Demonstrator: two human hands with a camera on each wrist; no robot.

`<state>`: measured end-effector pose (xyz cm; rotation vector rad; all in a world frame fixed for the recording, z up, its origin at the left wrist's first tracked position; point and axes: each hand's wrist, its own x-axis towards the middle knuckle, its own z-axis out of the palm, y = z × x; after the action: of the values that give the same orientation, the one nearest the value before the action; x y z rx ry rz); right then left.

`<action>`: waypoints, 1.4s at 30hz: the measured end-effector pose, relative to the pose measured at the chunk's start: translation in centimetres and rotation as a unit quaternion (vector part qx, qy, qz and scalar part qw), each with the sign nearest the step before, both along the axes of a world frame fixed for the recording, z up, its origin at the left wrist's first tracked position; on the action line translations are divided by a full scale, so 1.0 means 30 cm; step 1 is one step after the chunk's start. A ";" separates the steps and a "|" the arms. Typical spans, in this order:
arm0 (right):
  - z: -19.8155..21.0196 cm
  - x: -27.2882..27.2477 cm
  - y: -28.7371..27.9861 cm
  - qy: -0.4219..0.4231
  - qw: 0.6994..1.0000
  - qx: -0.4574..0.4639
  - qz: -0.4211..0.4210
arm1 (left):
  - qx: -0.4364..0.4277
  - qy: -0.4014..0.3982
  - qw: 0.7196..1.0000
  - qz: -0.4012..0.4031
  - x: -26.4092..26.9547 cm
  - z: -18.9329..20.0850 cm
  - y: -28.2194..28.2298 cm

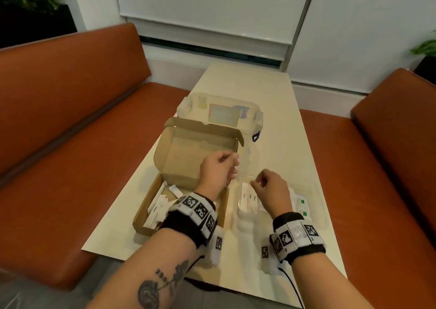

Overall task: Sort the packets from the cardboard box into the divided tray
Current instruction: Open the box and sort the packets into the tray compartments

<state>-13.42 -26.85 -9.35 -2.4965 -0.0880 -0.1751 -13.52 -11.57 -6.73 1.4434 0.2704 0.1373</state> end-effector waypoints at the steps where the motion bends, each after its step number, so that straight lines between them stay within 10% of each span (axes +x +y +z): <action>1: 0.021 -0.007 0.045 -0.003 1.000 0.019 0.023 | 0.015 0.000 1.000 0.022 0.001 0.012 0.052; 7: 0.039 -0.063 0.296 0.106 0.983 0.019 0.150 | 0.188 0.094 0.961 0.180 -0.043 -0.022 0.361; 12: 0.010 -0.079 0.398 0.199 0.952 -0.143 0.184 | 0.344 0.266 0.889 0.145 -0.128 -0.113 0.501; 42: -0.064 -0.019 0.605 0.345 0.836 -0.345 0.253 | 0.362 0.288 0.881 0.100 -0.147 -0.156 0.529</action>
<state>-13.98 -8.70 -11.27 -2.9379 -0.5843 1.1645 -17.93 4.31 -11.41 2.1861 0.9365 -0.0399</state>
